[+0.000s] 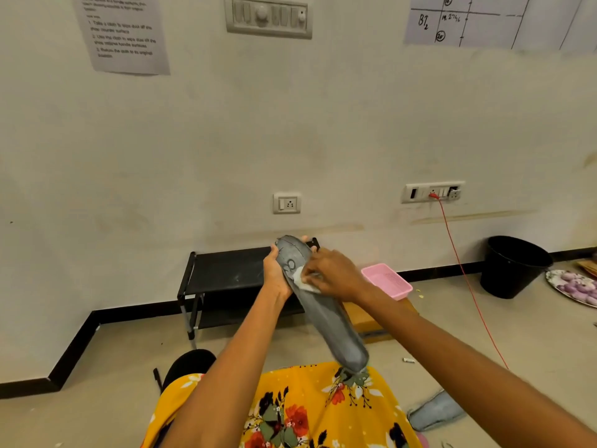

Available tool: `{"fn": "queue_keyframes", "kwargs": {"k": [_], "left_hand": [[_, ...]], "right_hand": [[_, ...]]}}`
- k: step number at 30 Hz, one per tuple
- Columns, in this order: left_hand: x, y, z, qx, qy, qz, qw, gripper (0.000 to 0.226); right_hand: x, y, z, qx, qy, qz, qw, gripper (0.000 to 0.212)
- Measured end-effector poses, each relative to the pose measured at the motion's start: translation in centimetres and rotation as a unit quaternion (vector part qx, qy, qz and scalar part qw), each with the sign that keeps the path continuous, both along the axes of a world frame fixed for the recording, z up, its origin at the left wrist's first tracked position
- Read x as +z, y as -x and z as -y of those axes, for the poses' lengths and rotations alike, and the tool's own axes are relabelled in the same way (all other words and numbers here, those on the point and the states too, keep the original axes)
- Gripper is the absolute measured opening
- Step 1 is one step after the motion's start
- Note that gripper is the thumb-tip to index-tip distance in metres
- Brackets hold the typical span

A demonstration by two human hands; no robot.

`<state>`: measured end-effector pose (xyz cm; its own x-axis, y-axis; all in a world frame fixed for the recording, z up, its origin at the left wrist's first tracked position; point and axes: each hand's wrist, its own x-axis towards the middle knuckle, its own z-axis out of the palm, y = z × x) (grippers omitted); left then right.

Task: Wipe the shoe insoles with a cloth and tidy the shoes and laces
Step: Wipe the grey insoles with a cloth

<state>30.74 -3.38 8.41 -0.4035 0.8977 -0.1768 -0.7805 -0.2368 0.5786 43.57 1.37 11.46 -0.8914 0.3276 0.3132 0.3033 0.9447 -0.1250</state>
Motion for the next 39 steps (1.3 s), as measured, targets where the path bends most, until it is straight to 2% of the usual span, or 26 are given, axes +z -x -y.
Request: {"fn": "queue_keyframes", "kwargs": {"k": [3,5,7,9,11,13,16,18,21,23,26,28,29,32,34,35,37,39], "left_hand": [[0.2,-0.1,-0.5,-0.020,0.014,-0.004,1.000,0.069],[0.9,-0.2,-0.8,-0.021,0.024,-0.019,0.999,0.072],[1.4,-0.2,-0.9,-0.022,0.026,-0.017,0.999,0.070],[1.4,-0.6,-0.6,-0.014,0.020,-0.023,0.999,0.065],[1.1,-1.1,-0.4,-0.017,-0.003,-0.029,0.999,0.062],[0.6,-1.7,-0.3,-0.015,-0.019,-0.030,0.999,0.059],[0.3,-2.1,-0.4,-0.013,-0.046,-0.009,0.999,0.064],[0.5,-2.0,-0.4,-0.014,-0.047,-0.004,0.999,0.070],[1.3,-1.0,-0.4,-0.005,-0.040,0.008,0.999,0.071],[1.6,-0.7,-0.3,0.000,-0.042,0.014,0.999,0.068],[1.6,-1.7,-0.4,0.005,-0.027,0.012,1.000,0.064],[1.8,-2.5,-0.6,0.002,-0.021,0.007,1.000,0.065],[2.0,-2.5,-0.7,0.007,-0.021,0.010,1.000,0.065],[2.0,-1.0,-0.4,0.032,-0.020,0.022,0.999,0.059],[1.5,-0.7,0.0,0.027,-0.009,0.017,0.999,0.057],[1.4,-1.0,0.2,0.018,-0.003,0.016,1.000,0.057],[1.4,-2.0,0.2,-0.004,-0.010,0.024,1.000,0.061],[1.9,-2.5,0.0,-0.013,-0.014,0.035,0.999,0.062]], "right_hand": [[0.4,0.3,-1.3,-0.128,0.110,-0.142,0.975,0.017],[0.3,1.1,-1.8,-0.165,0.180,-0.144,0.959,0.015],[0.0,1.9,-1.9,-0.165,0.205,-0.129,0.956,0.013],[0.1,2.4,-1.6,-0.180,0.216,-0.175,0.944,0.012],[0.0,2.8,-1.3,-0.205,0.208,-0.212,0.933,0.014],[-0.3,3.1,-0.9,-0.208,0.180,-0.201,0.940,0.015],[-0.2,2.9,-0.5,-0.212,0.046,-0.162,0.963,0.018],[0.1,2.7,-0.6,-0.203,0.017,-0.177,0.963,0.018],[0.0,2.2,1.2,-0.088,0.077,-0.202,0.972,0.015],[0.0,1.9,1.4,-0.044,0.054,-0.175,0.982,0.017],[1.4,2.1,-1.6,-0.140,-0.050,-0.134,0.980,0.021],[2.0,2.5,-2.5,-0.222,-0.053,-0.149,0.962,0.021],[1.8,2.8,-2.1,-0.227,-0.039,-0.162,0.960,0.021],[0.1,2.6,0.5,-0.090,0.021,-0.170,0.981,0.018],[-0.4,1.6,0.5,-0.026,0.021,-0.131,0.991,0.018],[-0.1,1.5,-0.4,-0.043,-0.011,-0.119,0.992,0.019],[0.7,1.6,-2.3,-0.154,-0.057,-0.117,0.980,0.021],[0.9,2.1,-2.1,-0.230,-0.035,-0.136,0.963,0.022]]}}
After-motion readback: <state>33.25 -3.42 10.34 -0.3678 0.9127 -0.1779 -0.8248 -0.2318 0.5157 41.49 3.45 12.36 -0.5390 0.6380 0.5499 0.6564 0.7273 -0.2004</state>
